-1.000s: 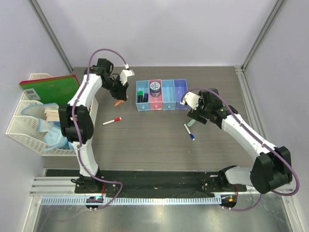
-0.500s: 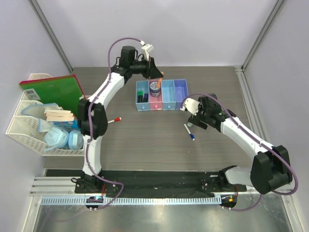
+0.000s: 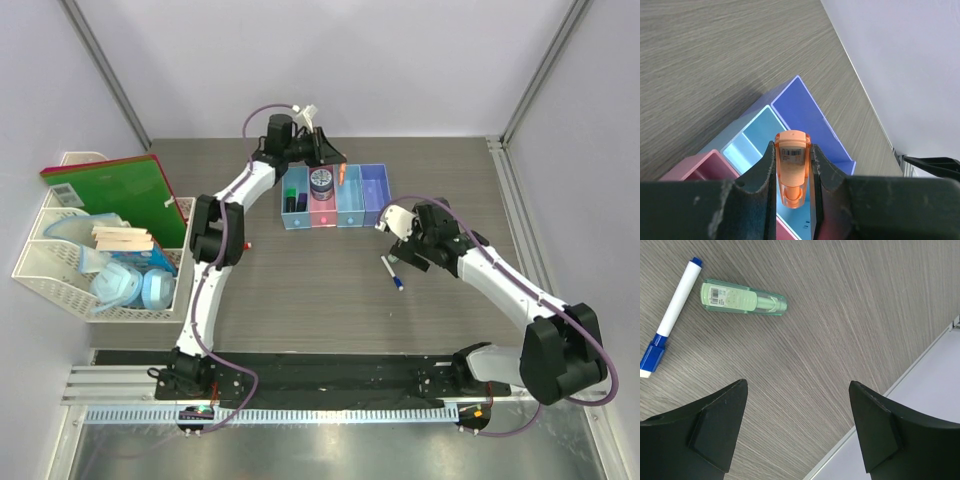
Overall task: Sort the stationery into containers
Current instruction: Place the pen in the storage box, then pick up the pen from the center of the board.
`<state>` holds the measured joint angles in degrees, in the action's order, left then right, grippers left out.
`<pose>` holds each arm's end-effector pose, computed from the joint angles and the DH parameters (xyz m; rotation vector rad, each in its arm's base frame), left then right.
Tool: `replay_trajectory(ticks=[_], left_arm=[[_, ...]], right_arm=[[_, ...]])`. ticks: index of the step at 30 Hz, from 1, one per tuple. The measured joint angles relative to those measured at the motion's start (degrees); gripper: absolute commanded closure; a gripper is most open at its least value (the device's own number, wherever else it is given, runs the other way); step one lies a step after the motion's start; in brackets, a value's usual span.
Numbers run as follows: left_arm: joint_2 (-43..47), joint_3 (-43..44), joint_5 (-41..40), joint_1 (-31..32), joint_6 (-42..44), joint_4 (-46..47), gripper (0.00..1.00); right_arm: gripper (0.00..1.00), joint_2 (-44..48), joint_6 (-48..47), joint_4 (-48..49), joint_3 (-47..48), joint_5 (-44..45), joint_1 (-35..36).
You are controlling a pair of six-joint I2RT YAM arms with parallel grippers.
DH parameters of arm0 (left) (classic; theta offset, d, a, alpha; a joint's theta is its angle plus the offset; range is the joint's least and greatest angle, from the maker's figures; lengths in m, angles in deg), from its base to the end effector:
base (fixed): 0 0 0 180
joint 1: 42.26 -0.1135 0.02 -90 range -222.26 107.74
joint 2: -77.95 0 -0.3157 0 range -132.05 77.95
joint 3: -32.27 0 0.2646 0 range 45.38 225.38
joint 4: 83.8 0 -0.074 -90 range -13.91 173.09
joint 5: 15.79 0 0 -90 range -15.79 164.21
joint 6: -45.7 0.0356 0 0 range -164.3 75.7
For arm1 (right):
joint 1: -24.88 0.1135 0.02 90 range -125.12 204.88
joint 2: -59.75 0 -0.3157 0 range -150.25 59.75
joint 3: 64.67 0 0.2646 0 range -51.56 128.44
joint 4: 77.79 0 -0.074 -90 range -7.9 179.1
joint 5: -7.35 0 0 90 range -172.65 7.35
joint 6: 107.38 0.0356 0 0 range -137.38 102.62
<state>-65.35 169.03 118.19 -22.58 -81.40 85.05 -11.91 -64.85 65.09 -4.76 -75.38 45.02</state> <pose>0.5857 -0.2357 0.2418 0.2736 2.0157 -1.3710 0.2378 0.0824 0.2769 -1.3135 2.0665 -0.3681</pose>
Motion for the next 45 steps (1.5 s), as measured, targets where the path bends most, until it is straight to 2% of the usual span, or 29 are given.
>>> replay_trajectory(ticks=[3,4,9,13,22,26,32,36,41,45], left_arm=[[-0.63,0.0,-0.13,0.31,-0.24,0.0,0.79],[-0.66,0.0,-0.17,0.39,-0.24,0.0,0.69],[-0.68,0.07,-0.33,0.9,-0.07,0.0,0.61],[-0.68,0.07,-0.31,1.01,0.28,-0.04,0.46],[-0.61,-2.14,-0.31,0.98,1.64,-0.63,0.39],[1.53,-3.85,-1.9,0.57,3.8,-5.11,0.38],[14.27,-5.29,-9.11,-1.75,15.37,-20.5,0.35],[27.47,-8.37,-13.6,-4.98,24.5,-28.41,0.34],[42.91,-16.33,-18.16,-10.38,33.16,-34.73,0.34],[49.31,-25.83,-20.35,-13.86,36.76,-38.12,0.33]], right_arm=[[0.12,-1.33,0.15,0.44,0.0,-0.24,0.09],[0.12,-1.95,0.22,0.48,0.0,-0.31,0.17],[0.12,-5.2,0.28,0.63,0.0,-0.59,0.96],[0.11,-5.35,0.31,0.83,0.24,-0.98,1.99],[0.11,-6.03,-0.48,1.81,0.68,-1.03,3.34],[0.11,-8.39,-1.99,1.92,1.6,-1.03,3.74],[0.1,-12.04,-5.49,2.19,4.0,-1.27,4.2],[0.09,-14.14,-8.81,2.45,5.75,-1.75,4.28],[0.08,-17.31,-13.27,2.56,7.1,-2.99,4.28],[0.07,-19.5,-16.74,1.2,7.52,-4.33,4.28]])
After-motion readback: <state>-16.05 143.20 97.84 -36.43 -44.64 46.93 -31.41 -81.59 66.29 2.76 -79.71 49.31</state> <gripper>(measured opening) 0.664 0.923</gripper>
